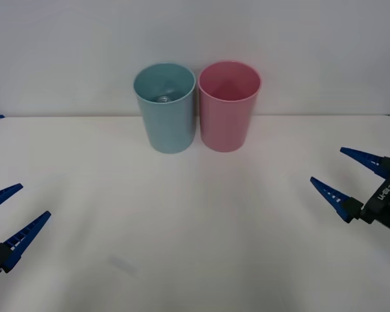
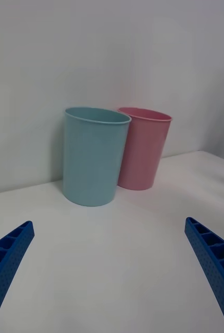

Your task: Grasp the object on the table and drop it into the matching bin: aluminum can to the light blue bin, PET bottle to the pink bin.

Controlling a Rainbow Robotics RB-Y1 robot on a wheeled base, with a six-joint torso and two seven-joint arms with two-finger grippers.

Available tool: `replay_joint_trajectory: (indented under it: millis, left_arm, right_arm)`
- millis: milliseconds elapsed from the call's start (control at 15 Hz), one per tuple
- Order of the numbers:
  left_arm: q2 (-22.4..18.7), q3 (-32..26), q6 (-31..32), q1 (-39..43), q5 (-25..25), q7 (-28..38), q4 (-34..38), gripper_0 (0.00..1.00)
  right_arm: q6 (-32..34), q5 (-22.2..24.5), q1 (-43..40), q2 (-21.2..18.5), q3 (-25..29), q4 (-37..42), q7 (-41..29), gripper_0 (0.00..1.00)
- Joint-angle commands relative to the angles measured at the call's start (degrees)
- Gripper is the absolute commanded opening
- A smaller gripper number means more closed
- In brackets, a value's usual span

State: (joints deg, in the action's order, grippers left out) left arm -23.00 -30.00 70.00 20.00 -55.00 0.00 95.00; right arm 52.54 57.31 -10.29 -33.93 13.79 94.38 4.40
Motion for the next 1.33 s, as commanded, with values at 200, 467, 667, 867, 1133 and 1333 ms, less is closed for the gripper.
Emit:
replay_joint_trajectory:
  millis: [200,467,667,867,1133,1333]
  left_arm:
    - [0.0,0.0,0.0,0.0,0.0,0.0,0.0,1.0]
    - [0.0,0.0,0.0,0.0,0.0,0.0,0.0,1.0]
    - [0.0,0.0,0.0,0.0,0.0,0.0,0.0,1.0]
    - [0.0,0.0,0.0,0.0,0.0,0.0,0.0,1.0]
    - [0.0,0.0,0.0,0.0,0.0,0.0,0.0,1.0]
    - [0.0,0.0,0.0,0.0,0.0,0.0,0.0,1.0]
  right_arm:
    - [7.23,4.82,-2.63,5.54,8.53,0.02,-2.38,1.0]
    - [8.9,3.42,-6.93,5.45,11.08,1.16,-2.99,1.0]
    - [10.3,1.92,-9.66,5.71,13.01,1.51,-3.34,1.0]
    - [11.71,0.25,-11.77,5.63,14.16,1.6,-3.43,1.0]
    - [13.03,-1.59,-13.09,5.63,15.3,1.69,-3.43,1.0]
    - [13.55,-1.85,-13.96,5.63,16.35,1.69,-3.43,1.0]
